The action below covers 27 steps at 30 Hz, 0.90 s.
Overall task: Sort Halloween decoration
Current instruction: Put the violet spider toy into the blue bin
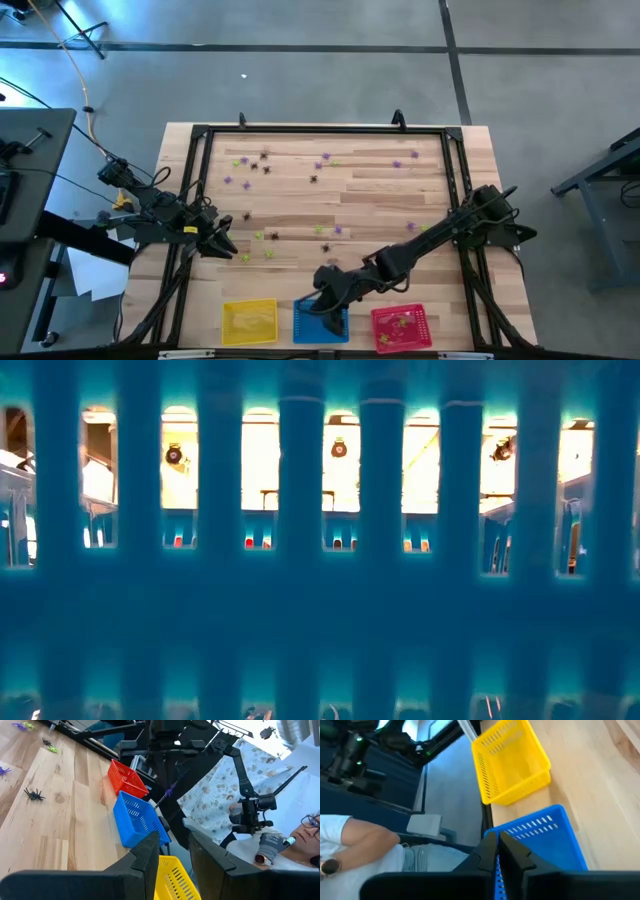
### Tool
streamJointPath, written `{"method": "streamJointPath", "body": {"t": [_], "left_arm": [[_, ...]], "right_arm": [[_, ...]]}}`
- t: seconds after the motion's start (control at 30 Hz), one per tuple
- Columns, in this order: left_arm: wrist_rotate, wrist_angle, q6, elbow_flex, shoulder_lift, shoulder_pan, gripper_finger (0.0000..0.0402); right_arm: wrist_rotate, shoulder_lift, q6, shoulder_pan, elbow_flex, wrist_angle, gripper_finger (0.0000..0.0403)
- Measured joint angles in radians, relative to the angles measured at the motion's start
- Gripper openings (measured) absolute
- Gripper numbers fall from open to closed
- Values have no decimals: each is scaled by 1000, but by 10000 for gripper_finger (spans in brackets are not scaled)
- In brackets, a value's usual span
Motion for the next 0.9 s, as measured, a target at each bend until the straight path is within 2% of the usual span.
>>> {"method": "streamJointPath", "body": {"t": [0.23,0.33,0.47,0.63,0.9], "left_arm": [[0,0,0,0,0,0,94],[0,0,0,0,0,0,94],[0,0,0,0,0,0,94],[0,0,0,0,0,0,94],[0,0,0,0,0,0,94]], "right_arm": [[41,0,26,6,0,-48,4],[48,1,36,5,0,-119,3],[40,45,88,5,0,-181,2],[-31,118,111,5,0,-151,1],[-31,135,122,5,0,-121,1]]}}
